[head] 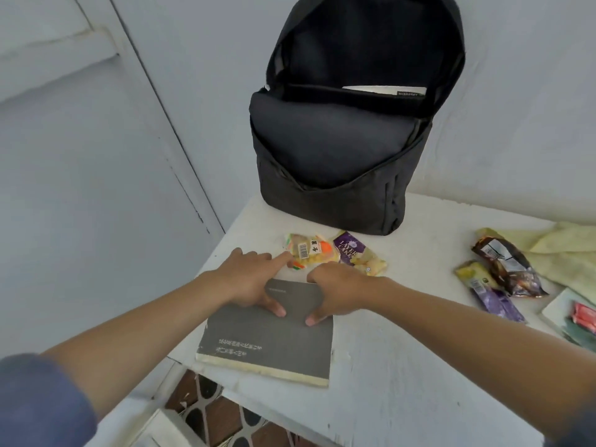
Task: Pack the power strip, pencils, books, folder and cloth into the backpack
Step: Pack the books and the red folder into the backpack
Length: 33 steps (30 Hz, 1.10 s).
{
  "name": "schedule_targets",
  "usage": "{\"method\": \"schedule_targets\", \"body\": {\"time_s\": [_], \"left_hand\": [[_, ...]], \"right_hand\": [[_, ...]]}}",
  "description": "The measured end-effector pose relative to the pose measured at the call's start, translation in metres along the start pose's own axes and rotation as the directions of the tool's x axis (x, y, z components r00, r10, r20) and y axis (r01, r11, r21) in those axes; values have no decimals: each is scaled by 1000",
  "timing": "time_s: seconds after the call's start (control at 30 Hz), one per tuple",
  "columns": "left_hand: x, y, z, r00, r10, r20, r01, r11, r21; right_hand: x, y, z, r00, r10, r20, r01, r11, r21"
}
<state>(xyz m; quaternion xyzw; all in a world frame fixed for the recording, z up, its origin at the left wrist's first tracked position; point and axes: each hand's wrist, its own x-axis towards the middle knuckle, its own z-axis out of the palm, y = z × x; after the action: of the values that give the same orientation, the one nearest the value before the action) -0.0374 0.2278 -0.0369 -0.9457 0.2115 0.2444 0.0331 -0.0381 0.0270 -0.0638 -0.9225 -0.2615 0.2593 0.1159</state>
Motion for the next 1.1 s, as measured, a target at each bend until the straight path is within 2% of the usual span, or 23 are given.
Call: {"method": "schedule_targets", "body": {"time_s": [0.1, 0.17, 0.3, 0.37, 0.47, 0.53, 0.6, 0.73, 0.8, 0.83, 0.9, 0.97, 1.0, 1.1], "left_hand": [[0, 5, -13, 998, -29, -60, 24, 996, -80], [-2, 5, -33, 997, -44, -71, 33, 987, -159], [-6, 3, -95, 996, 10, -88, -35, 956, -290], [-11, 0, -133, 983, 41, -180, -102, 932, -347], [-19, -12, -187, 933, 39, -357, -209, 868, -451], [-22, -21, -214, 880, -4, -474, -304, 764, -569], [-19, -24, -232, 854, -16, -521, -410, 597, -690], [-2, -16, -236, 869, 65, -491, -487, 294, -823], [8, -6, -232, 872, 98, -479, -488, 107, -866], [13, 0, -229, 873, 120, -473, -479, 20, -878], [23, 17, -223, 854, 153, -497, -489, -90, -868], [34, 32, -223, 820, 146, -553, -531, -167, -831], [39, 35, -227, 804, 123, -581, -556, -188, -810], [51, 34, -247, 737, 76, -671, -655, -163, -738]], "right_hand": [[-10, 7, -17, 999, -12, -48, 21, 981, 195], [-23, 11, -40, 993, -28, -110, 67, 927, 369], [-57, 15, -98, 964, -40, -263, 178, 832, 526], [-73, 20, -125, 940, 2, -342, 222, 756, 616], [-94, 31, -156, 889, 75, -451, 326, 590, 739], [-105, 36, -171, 845, 125, -519, 388, 524, 758], [-114, 44, -184, 780, 181, -599, 468, 467, 750], [-118, 57, -195, 646, 333, -687, 632, 272, 725], [-113, 61, -195, 587, 405, -701, 700, 180, 691], [-109, 62, -194, 565, 431, -704, 728, 142, 671], [-101, 60, -190, 542, 461, -703, 766, 73, 639], [-92, 59, -188, 547, 456, -702, 766, 67, 640], [-91, 59, -190, 558, 441, -703, 742, 116, 661], [-90, 58, -210, 581, 383, -718, 616, 369, 696]]}}
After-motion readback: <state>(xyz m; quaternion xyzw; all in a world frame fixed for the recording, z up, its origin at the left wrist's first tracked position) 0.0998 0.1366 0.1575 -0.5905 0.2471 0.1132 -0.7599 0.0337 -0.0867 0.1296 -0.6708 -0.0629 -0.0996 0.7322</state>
